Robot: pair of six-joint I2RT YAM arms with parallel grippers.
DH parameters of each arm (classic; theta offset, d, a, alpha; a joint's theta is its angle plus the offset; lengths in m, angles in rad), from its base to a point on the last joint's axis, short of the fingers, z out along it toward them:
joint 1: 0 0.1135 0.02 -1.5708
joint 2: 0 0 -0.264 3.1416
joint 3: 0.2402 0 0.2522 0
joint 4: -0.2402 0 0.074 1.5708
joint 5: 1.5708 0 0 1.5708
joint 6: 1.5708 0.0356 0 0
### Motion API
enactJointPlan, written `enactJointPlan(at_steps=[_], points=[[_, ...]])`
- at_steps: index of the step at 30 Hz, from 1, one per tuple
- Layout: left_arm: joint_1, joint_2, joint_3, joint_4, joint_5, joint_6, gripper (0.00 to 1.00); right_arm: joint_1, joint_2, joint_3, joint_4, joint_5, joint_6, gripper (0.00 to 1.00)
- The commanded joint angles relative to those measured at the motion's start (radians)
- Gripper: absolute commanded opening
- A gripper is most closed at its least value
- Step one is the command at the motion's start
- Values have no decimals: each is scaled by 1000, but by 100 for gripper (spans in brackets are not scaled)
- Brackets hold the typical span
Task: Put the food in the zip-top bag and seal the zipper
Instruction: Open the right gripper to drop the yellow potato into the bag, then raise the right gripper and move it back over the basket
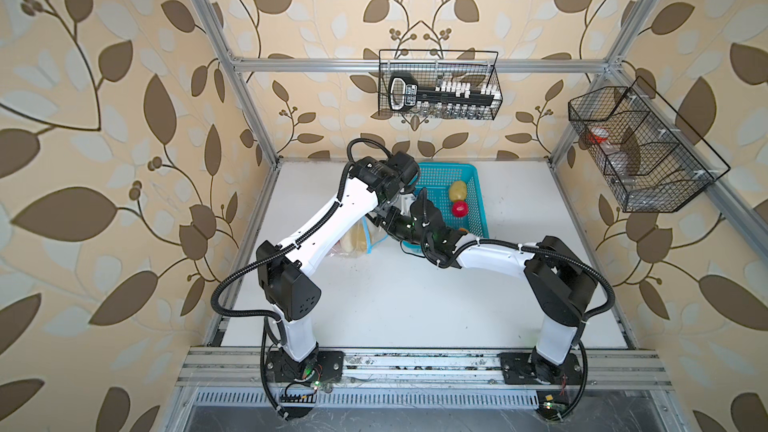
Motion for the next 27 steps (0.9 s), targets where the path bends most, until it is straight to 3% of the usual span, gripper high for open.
enactJointPlan(at_steps=[1,15,27], points=[[-12,-26,-8,0,-15,-17,0,10,-68,-17,-13,-11,-35,100],[-12,-8,-8,2,-43,-17,0,31,-166,-85,-129,50,-113,100],[-12,-9,-14,6,-53,-16,0,32,-249,-135,-186,92,-170,95]])
